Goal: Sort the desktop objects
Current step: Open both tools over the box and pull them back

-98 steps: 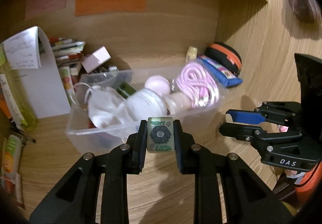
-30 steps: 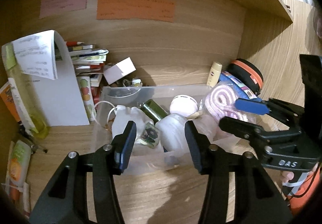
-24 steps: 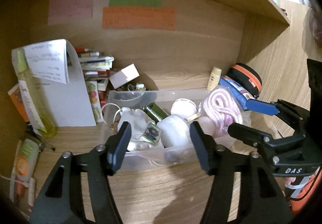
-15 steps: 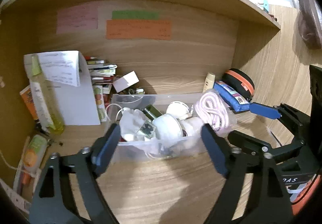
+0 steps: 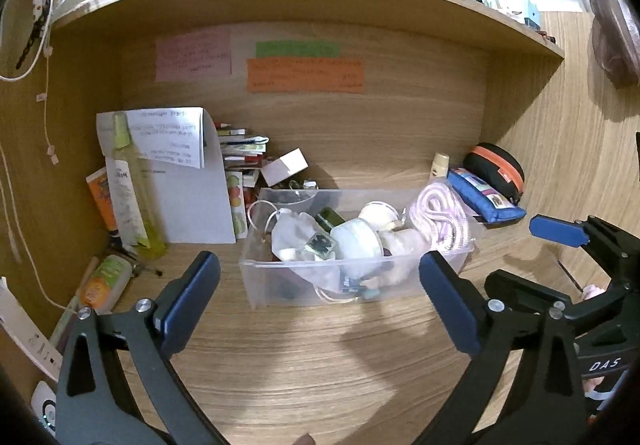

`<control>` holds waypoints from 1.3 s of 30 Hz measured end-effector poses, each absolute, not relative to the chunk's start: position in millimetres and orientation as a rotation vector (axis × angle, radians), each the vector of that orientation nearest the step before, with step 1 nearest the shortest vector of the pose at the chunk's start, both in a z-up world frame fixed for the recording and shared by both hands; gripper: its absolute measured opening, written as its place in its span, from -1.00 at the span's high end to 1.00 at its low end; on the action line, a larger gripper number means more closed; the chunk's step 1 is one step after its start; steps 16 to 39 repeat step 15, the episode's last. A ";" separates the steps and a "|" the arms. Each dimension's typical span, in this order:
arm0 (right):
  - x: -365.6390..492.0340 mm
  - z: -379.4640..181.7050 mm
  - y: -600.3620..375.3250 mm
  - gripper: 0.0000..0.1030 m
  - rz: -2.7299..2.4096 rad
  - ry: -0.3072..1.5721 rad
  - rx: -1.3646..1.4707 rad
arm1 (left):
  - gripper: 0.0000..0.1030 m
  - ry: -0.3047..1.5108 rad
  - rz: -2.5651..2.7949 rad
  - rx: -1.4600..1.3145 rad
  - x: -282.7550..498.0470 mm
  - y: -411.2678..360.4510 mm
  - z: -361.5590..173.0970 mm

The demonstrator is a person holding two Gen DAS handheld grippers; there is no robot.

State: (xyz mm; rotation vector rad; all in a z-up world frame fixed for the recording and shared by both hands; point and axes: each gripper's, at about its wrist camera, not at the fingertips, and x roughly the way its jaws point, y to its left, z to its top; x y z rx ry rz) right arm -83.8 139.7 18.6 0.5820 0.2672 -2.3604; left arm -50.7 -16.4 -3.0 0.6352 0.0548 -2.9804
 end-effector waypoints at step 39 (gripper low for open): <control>-99.3 17.9 146.9 -0.82 -2.360 0.228 0.608 | -0.96 0.010 -3.024 0.615 -61.2 -7.0 -6.9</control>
